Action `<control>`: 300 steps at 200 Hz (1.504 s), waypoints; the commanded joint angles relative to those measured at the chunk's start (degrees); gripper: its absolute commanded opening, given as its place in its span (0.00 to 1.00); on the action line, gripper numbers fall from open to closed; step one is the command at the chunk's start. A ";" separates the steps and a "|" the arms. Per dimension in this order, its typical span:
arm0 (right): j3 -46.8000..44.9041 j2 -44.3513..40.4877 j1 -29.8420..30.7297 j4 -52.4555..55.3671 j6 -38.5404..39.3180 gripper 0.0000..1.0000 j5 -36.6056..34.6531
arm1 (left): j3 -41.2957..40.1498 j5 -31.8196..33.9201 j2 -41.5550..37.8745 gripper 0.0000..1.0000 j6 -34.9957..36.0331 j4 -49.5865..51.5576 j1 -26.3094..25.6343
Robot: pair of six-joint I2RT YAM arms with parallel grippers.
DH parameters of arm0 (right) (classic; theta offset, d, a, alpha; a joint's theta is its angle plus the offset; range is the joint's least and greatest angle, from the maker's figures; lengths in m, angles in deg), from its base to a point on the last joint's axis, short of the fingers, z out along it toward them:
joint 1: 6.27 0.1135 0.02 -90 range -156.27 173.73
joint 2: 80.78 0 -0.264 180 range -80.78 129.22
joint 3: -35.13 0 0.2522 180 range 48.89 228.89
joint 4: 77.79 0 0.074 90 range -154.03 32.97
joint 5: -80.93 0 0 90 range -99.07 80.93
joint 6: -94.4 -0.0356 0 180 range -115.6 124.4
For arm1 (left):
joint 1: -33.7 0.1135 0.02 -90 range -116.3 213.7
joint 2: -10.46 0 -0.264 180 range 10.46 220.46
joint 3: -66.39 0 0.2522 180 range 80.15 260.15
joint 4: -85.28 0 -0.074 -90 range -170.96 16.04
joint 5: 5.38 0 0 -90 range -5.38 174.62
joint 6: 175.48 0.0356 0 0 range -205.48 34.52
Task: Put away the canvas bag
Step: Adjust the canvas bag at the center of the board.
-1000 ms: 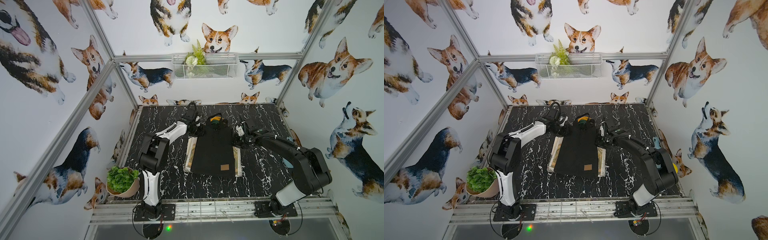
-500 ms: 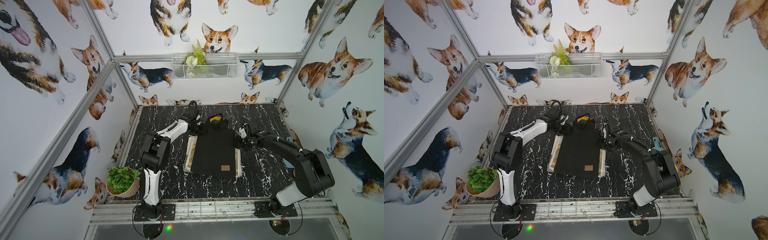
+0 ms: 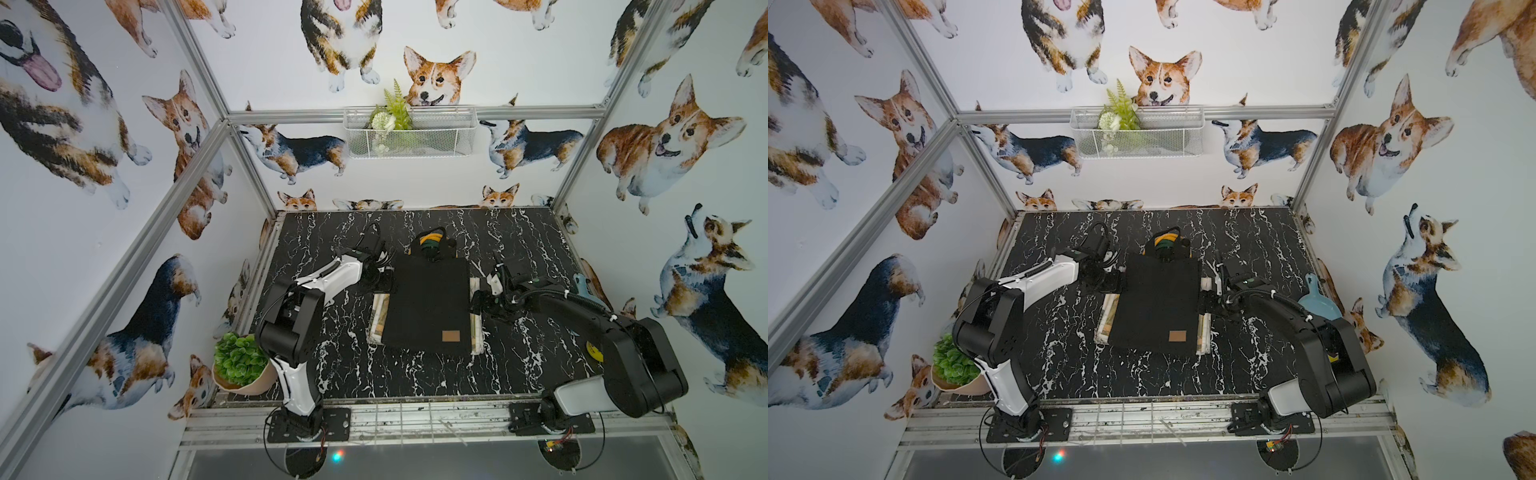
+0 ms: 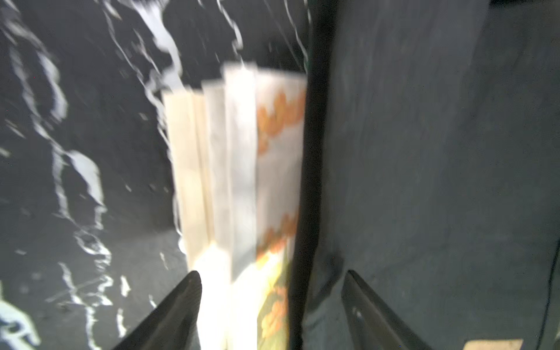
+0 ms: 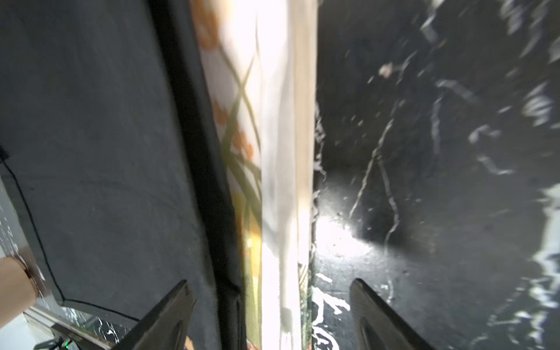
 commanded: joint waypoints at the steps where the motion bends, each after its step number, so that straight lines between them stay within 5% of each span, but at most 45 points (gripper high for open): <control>1: -0.82 1.15 1.93 -2.56 -1.80 0.85 1.11 | -3.60 0.15 -1.24 0.77 0.74 -3.55 -0.68; 101: 2.51 8.49 5.71 -2.78 -5.38 0.85 -2.32 | -2.77 21.16 0.77 0.76 3.71 6.09 -6.36; 198: 8.23 15.14 5.67 -0.43 -2.41 0.81 -2.78 | -12.83 14.62 -2.39 0.76 -4.07 -0.05 -10.87; 300: 11.91 18.79 5.44 0.43 -1.30 0.81 -2.61 | -13.15 15.07 -2.07 0.76 -4.38 0.09 -11.19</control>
